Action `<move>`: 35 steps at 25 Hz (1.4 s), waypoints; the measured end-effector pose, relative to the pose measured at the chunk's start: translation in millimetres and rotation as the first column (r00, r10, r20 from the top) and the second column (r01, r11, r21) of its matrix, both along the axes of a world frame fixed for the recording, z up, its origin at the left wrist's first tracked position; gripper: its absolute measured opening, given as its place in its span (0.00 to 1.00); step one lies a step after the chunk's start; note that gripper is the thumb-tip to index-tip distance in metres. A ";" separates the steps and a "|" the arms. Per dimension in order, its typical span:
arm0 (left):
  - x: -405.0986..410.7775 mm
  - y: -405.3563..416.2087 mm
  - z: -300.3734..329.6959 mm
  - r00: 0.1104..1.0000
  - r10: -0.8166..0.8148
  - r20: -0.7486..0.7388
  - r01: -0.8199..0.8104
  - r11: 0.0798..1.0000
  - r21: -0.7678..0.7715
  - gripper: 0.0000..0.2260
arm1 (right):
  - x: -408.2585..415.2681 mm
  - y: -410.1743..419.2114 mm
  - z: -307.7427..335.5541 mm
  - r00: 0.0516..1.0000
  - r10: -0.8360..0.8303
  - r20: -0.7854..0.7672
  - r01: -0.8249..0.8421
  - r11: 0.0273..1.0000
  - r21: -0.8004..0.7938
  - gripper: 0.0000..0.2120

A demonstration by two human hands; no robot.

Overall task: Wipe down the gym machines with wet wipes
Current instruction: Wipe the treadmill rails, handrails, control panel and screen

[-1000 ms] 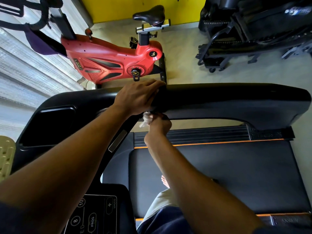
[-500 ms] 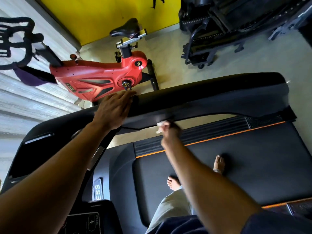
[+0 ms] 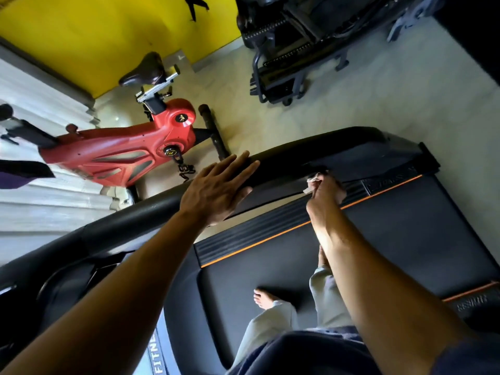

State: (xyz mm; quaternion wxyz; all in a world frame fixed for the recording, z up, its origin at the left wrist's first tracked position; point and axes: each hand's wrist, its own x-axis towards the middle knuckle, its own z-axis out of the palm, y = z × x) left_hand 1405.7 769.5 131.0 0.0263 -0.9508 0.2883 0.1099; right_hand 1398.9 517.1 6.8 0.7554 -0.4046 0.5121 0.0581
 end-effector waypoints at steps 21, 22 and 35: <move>-318.9 145.0 72.8 0.429 0.892 0.143 -0.810 0.450 -0.376 0.25 | -137.0 198.8 152.3 -0.113 0.978 0.173 -0.667 0.054 -0.743 0.08; -336.1 155.6 75.1 0.374 0.914 0.158 -0.846 0.406 -0.346 0.26 | -142.4 212.3 155.8 -0.173 0.972 0.158 -0.633 0.013 -0.774 0.07; -470.7 159.7 92.7 -0.145 0.979 0.140 -0.903 -0.073 -0.424 0.27 | -227.7 339.8 181.9 -0.783 0.560 0.270 -0.424 -0.163 -0.891 0.08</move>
